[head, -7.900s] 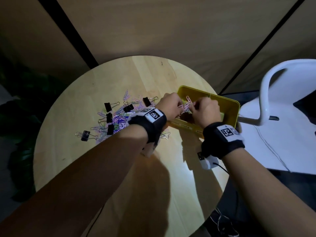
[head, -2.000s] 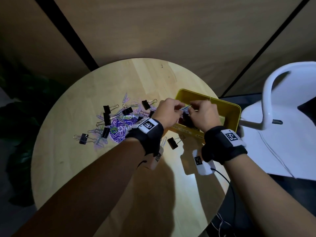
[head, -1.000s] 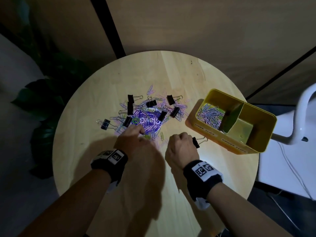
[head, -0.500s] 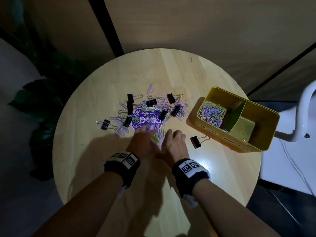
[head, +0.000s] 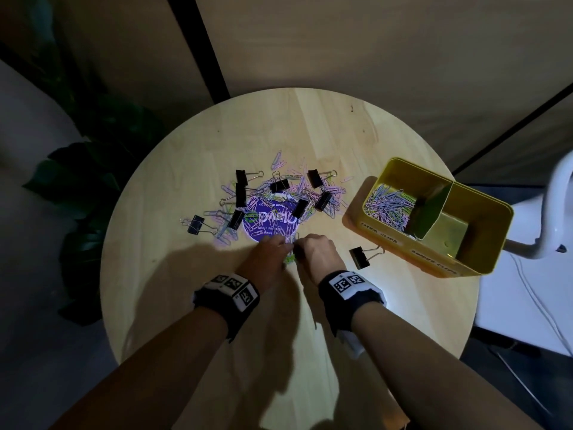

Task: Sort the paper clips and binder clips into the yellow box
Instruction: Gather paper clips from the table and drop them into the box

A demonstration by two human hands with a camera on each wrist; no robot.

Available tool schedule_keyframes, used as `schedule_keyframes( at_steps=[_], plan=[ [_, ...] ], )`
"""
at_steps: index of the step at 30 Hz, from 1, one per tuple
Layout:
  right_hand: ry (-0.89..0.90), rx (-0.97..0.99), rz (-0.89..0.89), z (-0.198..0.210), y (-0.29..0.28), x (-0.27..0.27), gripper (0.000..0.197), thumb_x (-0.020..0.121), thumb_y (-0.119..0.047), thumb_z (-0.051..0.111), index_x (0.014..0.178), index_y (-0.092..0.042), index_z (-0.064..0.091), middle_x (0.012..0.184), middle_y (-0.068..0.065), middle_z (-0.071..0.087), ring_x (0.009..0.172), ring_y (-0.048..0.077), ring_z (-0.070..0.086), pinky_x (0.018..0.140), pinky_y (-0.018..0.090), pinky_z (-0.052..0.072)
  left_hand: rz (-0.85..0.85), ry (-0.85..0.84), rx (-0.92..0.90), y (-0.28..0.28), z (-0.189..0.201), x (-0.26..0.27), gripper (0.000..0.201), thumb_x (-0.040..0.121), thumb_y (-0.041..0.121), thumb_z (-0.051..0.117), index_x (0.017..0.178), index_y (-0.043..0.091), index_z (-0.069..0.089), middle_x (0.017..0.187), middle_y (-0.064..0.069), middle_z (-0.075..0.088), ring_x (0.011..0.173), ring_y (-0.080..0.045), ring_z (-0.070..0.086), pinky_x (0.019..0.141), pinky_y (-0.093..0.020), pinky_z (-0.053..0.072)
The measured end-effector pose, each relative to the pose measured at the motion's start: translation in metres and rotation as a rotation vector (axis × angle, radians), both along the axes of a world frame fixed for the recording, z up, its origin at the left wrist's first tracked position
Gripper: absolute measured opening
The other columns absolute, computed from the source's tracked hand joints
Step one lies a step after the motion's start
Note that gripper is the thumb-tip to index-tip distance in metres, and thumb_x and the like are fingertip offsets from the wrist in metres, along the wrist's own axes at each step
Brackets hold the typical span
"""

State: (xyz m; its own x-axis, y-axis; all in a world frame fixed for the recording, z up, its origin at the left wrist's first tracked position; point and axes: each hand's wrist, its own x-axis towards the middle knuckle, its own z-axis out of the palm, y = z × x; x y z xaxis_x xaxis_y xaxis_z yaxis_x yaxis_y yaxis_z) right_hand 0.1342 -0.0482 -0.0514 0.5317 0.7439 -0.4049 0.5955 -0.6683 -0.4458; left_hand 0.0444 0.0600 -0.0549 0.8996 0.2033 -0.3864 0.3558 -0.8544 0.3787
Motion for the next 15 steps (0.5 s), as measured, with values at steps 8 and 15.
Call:
schedule_keyframes(
  at_steps=[8, 15],
  plan=[
    [0.102, 0.0, -0.109, 0.004, -0.003, 0.002, 0.016, 0.082, -0.004, 0.051, 0.074, -0.013, 0.062, 0.073, 0.011, 0.061, 0.075, 0.032, 0.058, 0.068, 0.029, 0.047, 0.149, -0.081, -0.066, 0.001, 0.006, -0.004, 0.029, 0.08, -0.005, 0.048, 0.101, 0.003, 0.066, 0.103, -0.017, 0.066, 0.099, -0.031, 0.06, 0.085, -0.037, 0.046],
    [0.247, 0.256, -0.41, 0.012, -0.016, 0.012, 0.018, 0.085, -0.017, 0.069, 0.102, -0.011, 0.075, 0.091, 0.013, 0.075, 0.086, 0.023, 0.07, 0.084, 0.022, 0.051, 0.326, -0.339, -0.173, 0.019, 0.016, -0.015, 0.023, 0.08, 0.003, 0.064, 0.097, 0.015, 0.074, 0.086, -0.007, 0.075, 0.075, -0.017, 0.067, 0.078, -0.028, 0.054]
  ],
)
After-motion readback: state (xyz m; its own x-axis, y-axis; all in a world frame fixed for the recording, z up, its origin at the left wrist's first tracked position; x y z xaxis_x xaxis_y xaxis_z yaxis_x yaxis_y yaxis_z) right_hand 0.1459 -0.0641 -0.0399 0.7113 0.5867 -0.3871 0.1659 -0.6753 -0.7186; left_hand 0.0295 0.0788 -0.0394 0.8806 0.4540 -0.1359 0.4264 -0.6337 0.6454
